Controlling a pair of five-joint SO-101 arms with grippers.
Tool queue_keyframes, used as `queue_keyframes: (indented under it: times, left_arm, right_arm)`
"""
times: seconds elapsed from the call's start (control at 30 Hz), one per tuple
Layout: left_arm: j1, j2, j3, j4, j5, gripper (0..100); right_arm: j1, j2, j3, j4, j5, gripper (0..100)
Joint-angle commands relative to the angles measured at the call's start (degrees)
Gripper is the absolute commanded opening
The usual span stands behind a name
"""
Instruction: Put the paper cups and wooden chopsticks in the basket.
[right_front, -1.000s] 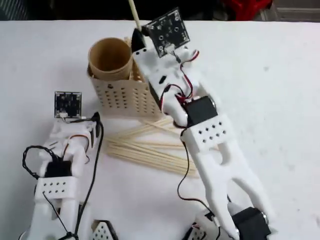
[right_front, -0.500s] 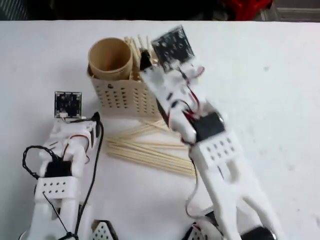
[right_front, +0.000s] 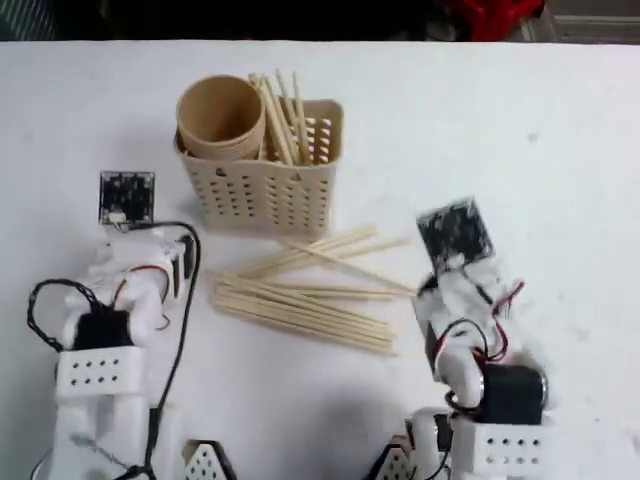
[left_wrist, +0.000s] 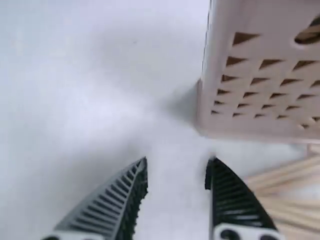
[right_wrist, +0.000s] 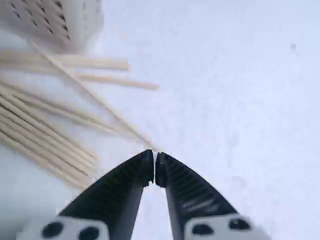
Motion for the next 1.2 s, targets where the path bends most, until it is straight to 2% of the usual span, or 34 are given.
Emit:
queue_keyframes:
  times: [0.0,0.13,0.27,0.4,0.53,0.7,0.8,0.93,1.03,1.17]
  left_arm:
    - [-0.84,-0.75,-12.31,16.53,-11.69,20]
    - [-2.51,-0.66,-19.43,26.55,-16.97,20]
    - [-8.48,-0.66,-19.96,26.64,-18.90,20]
    - [-15.87,-0.57,-13.01,16.79,-18.99,20]
    - [-18.95,-0.57,-3.60,6.51,-18.73,20]
    - [-18.95,-0.75,5.54,-2.29,-18.55,20]
    - [-18.95,-0.75,10.64,-8.35,-18.55,20]
    - [-18.95,-1.10,18.64,-18.20,-18.64,20]
    - [-18.86,-1.10,19.08,-19.60,-18.64,20]
    - [-18.86,-1.10,19.34,-18.73,-18.73,20]
  right_arm:
    - [2.86,-1.54,6.77,-0.04,8.53,2.0]
    - [3.21,-1.54,8.53,-0.13,12.40,2.5]
    - [3.21,-1.45,7.82,-0.31,12.66,2.5]
    - [3.21,2.51,3.25,0.04,12.66,2.5]
    - [1.98,17.45,-5.01,-0.31,12.66,2.5]
    - [-6.29,37.49,-14.51,-5.14,12.66,2.5]
    - [-11.82,44.44,-17.05,-11.47,12.75,2.5]
    - [-19.21,51.56,-20.04,-12.18,14.42,4.0]
    - [-22.73,56.31,-19.25,-14.37,17.58,9.7]
    - [-22.20,61.85,-15.12,-24.92,18.02,14.4]
